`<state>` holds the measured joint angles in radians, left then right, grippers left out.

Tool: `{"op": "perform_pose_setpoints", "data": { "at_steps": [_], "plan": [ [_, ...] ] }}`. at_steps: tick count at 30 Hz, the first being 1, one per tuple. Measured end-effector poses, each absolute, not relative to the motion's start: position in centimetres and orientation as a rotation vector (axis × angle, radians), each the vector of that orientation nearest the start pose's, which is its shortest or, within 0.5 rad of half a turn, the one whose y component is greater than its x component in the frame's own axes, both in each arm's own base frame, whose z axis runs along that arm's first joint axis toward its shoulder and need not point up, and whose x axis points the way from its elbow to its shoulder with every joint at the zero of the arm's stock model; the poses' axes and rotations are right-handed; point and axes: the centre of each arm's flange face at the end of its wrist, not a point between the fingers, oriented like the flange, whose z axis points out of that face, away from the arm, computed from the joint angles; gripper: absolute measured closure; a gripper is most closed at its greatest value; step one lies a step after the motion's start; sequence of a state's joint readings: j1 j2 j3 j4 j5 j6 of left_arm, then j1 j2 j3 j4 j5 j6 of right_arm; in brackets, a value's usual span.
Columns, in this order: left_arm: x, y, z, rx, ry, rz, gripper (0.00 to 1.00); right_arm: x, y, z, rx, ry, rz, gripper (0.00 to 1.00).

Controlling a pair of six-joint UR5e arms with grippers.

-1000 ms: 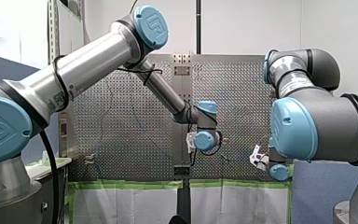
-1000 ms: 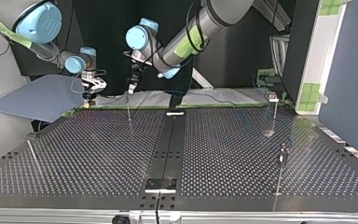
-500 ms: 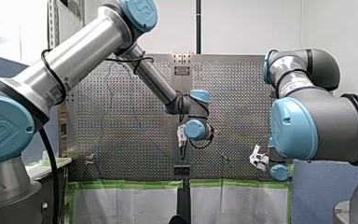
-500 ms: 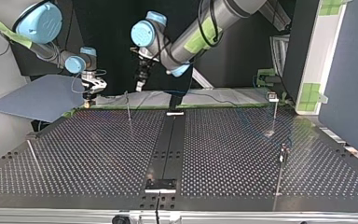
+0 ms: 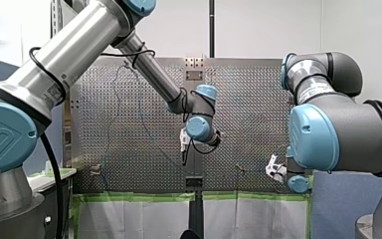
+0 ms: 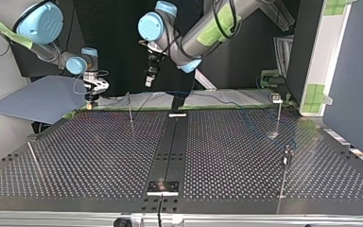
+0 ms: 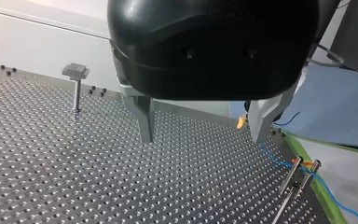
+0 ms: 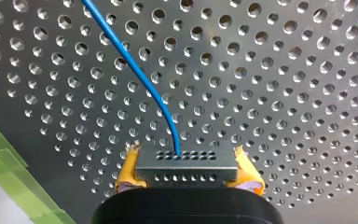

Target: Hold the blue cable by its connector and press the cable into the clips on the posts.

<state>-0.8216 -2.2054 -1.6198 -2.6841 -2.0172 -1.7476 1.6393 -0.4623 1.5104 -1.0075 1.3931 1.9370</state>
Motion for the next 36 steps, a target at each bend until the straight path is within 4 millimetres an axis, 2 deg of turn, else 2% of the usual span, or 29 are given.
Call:
{"op": "perform_pose_setpoints", "data": {
  "at_steps": [14, 23, 36],
  "plan": [
    [33.2, -49.0, 17.2, 0.219, 1.722, -0.372, 0.0, 19.9, -65.7, -8.7, 1.273, -1.429, 1.617, 1.0],
    [31.6, -46.9, 19.1, 0.165, 1.684, -0.388, 0.0, 19.6, -65.0, -6.1, 1.276, -1.429, 1.598, 1.0],
    [28.8, -43.7, 20.9, 0.128, 1.684, -0.413, 0.0, 19.6, -63.4, -1.0, 1.249, -1.445, 1.585, 1.0]
  ]
}}
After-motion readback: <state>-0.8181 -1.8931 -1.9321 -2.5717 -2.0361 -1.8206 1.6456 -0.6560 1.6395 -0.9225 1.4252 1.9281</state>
